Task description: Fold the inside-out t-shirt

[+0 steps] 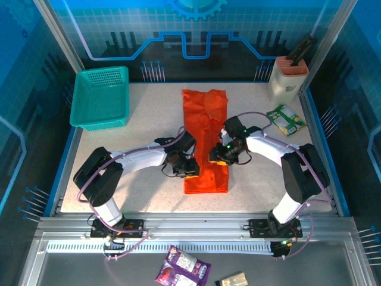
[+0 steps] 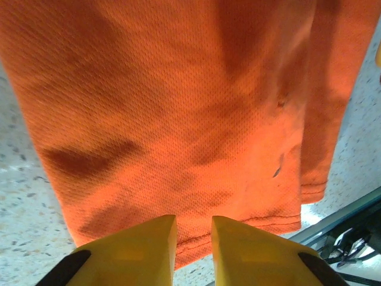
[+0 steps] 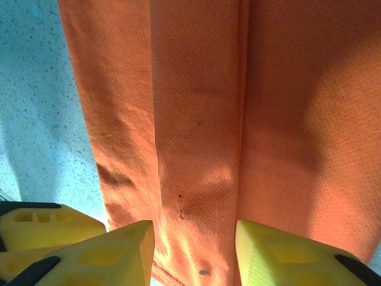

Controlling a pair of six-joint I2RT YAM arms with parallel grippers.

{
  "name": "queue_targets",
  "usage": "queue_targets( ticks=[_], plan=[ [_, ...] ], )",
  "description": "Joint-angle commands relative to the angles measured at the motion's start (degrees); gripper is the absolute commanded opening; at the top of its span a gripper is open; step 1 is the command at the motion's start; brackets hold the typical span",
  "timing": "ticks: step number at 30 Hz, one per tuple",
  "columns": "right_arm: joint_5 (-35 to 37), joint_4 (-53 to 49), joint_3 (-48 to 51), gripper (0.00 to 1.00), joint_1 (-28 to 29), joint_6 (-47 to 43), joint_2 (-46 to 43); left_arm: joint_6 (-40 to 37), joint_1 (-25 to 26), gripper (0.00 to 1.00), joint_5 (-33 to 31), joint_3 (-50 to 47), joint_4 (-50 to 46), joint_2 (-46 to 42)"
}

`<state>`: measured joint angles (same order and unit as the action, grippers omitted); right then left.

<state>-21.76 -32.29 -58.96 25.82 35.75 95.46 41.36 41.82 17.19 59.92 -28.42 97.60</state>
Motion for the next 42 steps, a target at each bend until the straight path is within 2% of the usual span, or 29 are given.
queue_targets(
  ticks=[1, 10, 17, 24, 33, 37, 42],
  plan=[
    [-2.2, 0.9, -0.6, 0.43, 1.1, -1.0, 2.1, 1.4, 1.5, 0.23, -0.4, 1.4, -1.8, 3.0],
    [-2.5, 2.7, -0.5, 0.42, 1.2, -1.5, 6.9, 2.0, 2.1, 0.22, -8.4, -0.4, -7.5, 5.7],
    [3.7, 0.1, 0.2, 0.22, 0.4, -3.0, 10.3, 5.7, 2.4, 0.21, -8.9, -6.0, -6.3, 2.3],
    [4.0, -1.6, 0.0, 0.12, 1.0, -3.6, 8.8, 7.8, 2.9, 0.2, -7.3, -8.1, -3.8, -0.4],
    [2.9, -6.2, -3.4, 0.25, 2.7, -2.8, 1.7, 6.4, 2.9, 0.22, -6.9, -1.0, -5.5, -3.0],
    [-2.6, -3.1, -3.6, 0.26, 3.9, -1.8, 1.0, 5.8, 2.9, 0.2, -6.2, 0.3, -4.2, -2.8],
    [-9.2, 4.0, -2.8, 0.24, 4.5, 0.5, 4.4, 5.7, 2.8, 0.15, -5.5, 0.2, -3.0, -0.1]
  ],
)
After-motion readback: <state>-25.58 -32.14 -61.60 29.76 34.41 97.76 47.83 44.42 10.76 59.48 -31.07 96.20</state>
